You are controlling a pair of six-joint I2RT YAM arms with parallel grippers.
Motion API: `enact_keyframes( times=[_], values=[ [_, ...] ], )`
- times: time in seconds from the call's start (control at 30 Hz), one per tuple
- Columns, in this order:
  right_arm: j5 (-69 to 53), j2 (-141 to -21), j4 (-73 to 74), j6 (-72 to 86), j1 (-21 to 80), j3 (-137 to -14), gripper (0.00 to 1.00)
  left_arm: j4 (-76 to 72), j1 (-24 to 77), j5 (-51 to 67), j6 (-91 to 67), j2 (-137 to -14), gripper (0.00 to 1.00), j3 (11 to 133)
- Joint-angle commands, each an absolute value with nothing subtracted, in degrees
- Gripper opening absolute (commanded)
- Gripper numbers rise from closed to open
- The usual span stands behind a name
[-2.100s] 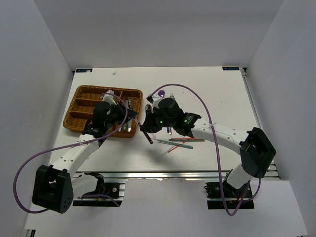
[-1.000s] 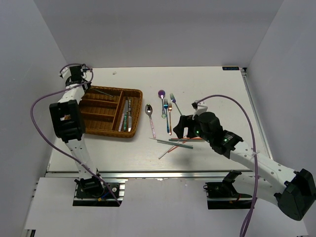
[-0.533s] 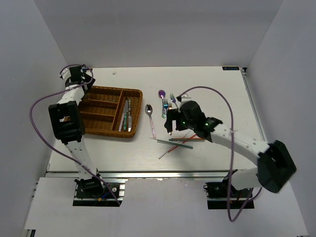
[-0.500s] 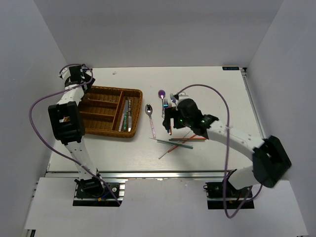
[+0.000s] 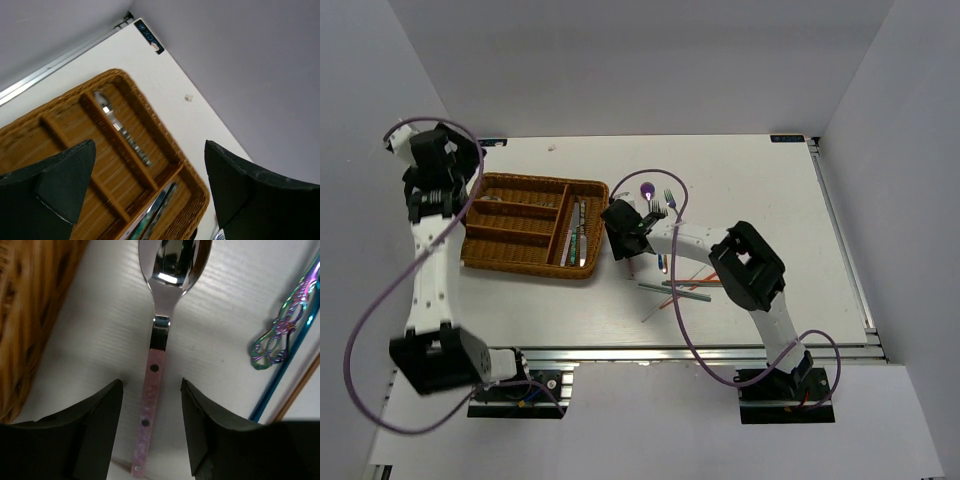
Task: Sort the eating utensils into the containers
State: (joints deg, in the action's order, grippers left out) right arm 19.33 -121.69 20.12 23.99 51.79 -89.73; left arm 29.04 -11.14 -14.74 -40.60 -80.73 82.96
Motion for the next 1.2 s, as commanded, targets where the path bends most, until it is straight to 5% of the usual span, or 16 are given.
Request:
enact_keyframes(
  times=[0.0, 0.13, 0.27, 0.33, 0.4, 0.73, 0.9, 1.17],
  values=[
    [20.31, -123.65, 23.29, 24.61, 51.77, -93.34, 0.54, 30.77, -11.16, -16.60, -34.55, -69.04, 0.98, 72.20],
    [19.95, -127.52, 24.69, 25.75, 52.12, -94.65, 0.43, 28.75, -11.08, -17.84, -31.03, -61.01, 0.98, 62.86],
    [20.57, -128.59, 25.93, 28.30, 52.38, -93.87, 0.18, 26.90, -11.16, -12.67, -30.41, -59.06, 0.98, 58.10],
    [21.27, -126.22, 23.83, 29.53, 52.38, -91.33, 0.16, 26.19, -11.16, -9.40, -30.24, -58.98, 0.98, 57.30],
    [22.67, -122.98, 22.16, 30.85, 52.29, -89.83, 0.00, 24.09, -11.16, -3.28, -30.32, -58.80, 0.98, 55.99],
    [28.66, -110.75, 24.87, 27.51, 52.12, -96.77, 0.00, 0.74, -8.80, 27.05, -44.01, -58.44, 0.98, 45.71],
    [19.55, -104.96, 21.02, 24.35, 53.17, -92.04, 0.00, -6.41, 2.86, 29.00, -44.12, -62.13, 0.98, 46.22],
    [-1.63, -94.66, 12.66, 24.08, 53.44, -84.37, 0.00, -5.09, 7.64, 29.26, -41.30, -65.83, 0.98, 48.17]
  ],
)
